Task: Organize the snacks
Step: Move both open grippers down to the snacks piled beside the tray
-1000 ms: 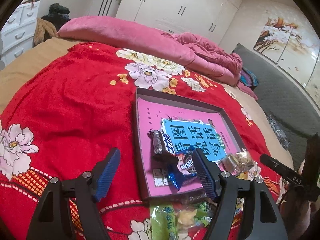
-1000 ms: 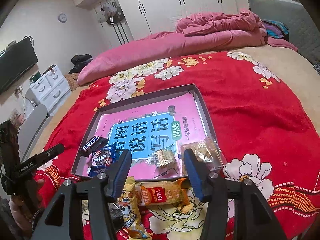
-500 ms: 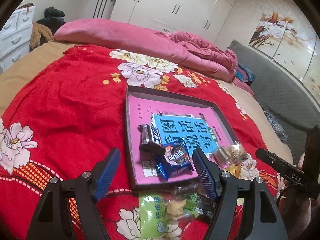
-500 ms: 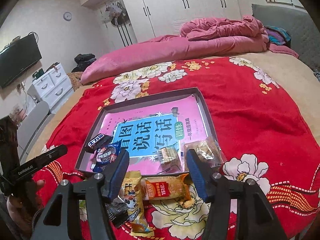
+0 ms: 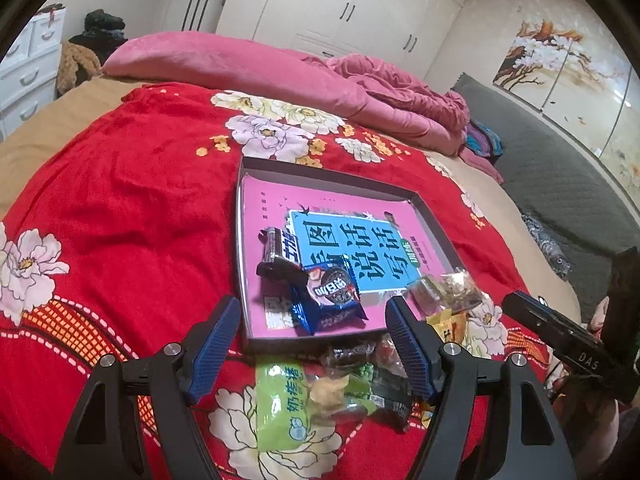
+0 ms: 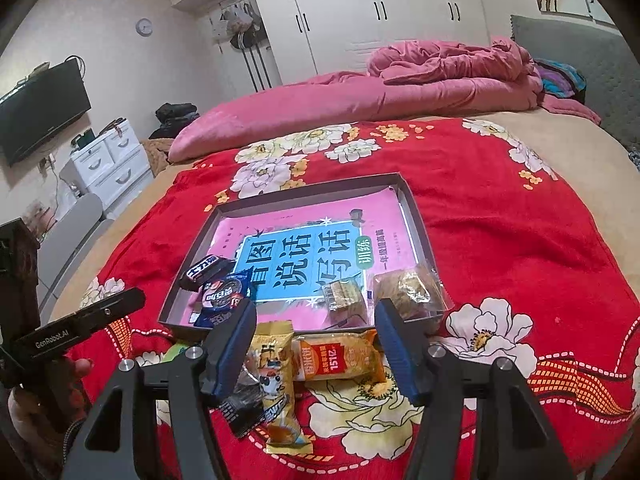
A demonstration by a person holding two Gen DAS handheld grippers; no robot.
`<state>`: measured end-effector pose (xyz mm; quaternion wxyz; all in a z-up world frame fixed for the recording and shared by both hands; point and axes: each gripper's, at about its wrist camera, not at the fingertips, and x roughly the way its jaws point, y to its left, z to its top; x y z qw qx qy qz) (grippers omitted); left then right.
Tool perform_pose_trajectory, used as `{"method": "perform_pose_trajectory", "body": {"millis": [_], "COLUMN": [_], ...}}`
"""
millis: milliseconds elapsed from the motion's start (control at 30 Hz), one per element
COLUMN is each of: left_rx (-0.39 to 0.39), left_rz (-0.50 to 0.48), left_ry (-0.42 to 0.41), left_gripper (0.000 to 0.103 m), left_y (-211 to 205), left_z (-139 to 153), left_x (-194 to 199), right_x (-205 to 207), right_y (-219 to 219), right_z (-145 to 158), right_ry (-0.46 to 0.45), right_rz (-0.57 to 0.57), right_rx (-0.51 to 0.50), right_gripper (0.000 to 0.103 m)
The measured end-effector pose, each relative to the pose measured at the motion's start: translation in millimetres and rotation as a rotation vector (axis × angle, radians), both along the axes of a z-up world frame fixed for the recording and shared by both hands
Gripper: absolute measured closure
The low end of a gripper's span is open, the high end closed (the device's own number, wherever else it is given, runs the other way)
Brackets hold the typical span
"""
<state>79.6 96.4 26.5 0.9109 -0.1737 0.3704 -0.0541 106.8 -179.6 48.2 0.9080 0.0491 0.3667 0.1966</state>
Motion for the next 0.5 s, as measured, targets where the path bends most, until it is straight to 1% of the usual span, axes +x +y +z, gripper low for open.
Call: {"method": "perform_pose_trajectory", "body": {"millis": [133, 500], "left_rx": [0.006, 0.017], "left_rz": [0.003, 0.002], "left_ry": [0.011, 0.04], "left_gripper": [0.027, 0.027], "left_y": [-0.6, -1.3], "left_z": [-2.3, -6.8], "left_x": [-3.1, -12.3], "right_x": [-5.6, -19.4], "right_y": [-0.7, 6.3], "right_z": [1.5, -3.3], "right_ry": [0.0, 0.007], "right_rz": [0.008, 0.034], "right_rx": [0.014, -0.019], "right_gripper": [0.039, 0.038]}}
